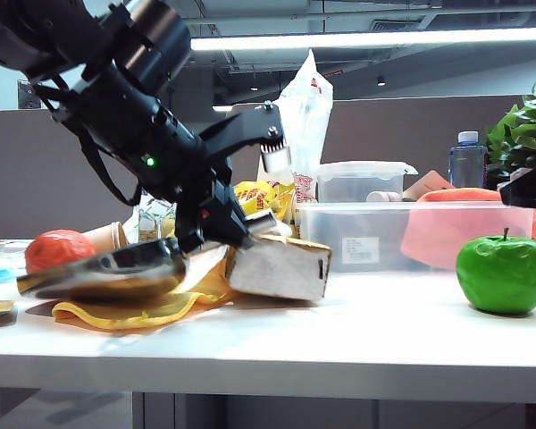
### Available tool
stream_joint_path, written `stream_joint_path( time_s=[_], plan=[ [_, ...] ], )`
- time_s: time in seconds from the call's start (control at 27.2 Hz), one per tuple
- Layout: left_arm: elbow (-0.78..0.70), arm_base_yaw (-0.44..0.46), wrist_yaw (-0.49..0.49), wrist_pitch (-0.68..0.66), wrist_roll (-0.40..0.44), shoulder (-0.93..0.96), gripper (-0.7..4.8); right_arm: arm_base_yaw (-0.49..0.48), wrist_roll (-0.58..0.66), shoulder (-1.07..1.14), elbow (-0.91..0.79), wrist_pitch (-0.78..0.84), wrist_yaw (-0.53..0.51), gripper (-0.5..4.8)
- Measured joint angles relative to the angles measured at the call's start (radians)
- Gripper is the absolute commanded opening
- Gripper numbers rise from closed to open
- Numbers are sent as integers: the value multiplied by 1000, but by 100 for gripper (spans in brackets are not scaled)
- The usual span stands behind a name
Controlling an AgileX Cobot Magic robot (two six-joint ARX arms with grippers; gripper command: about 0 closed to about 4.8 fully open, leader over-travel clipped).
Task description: Pick up the metal ice scoop from the table and place it inside the transparent plastic box.
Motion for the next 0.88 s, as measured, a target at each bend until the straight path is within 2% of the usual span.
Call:
stream_joint_path(
  time_s=[0.18,0.26,0.29,0.48,0.88],
  plan=[
    [-2,5,-26,8,-3,-81,32,0,0,0,0,0,0,-1],
    [-1,7,-26,17,-2,-87,71,0,0,0,0,0,0,-1],
    [-1,7,-26,-8,-3,-84,70,0,0,0,0,0,0,-1],
    [-2,7,-26,-85,-9,-82,-9,0,0,0,0,0,0,-1],
    [0,5,-58,5,-25,-82,-6,0,0,0,0,0,0,-1]
  ],
)
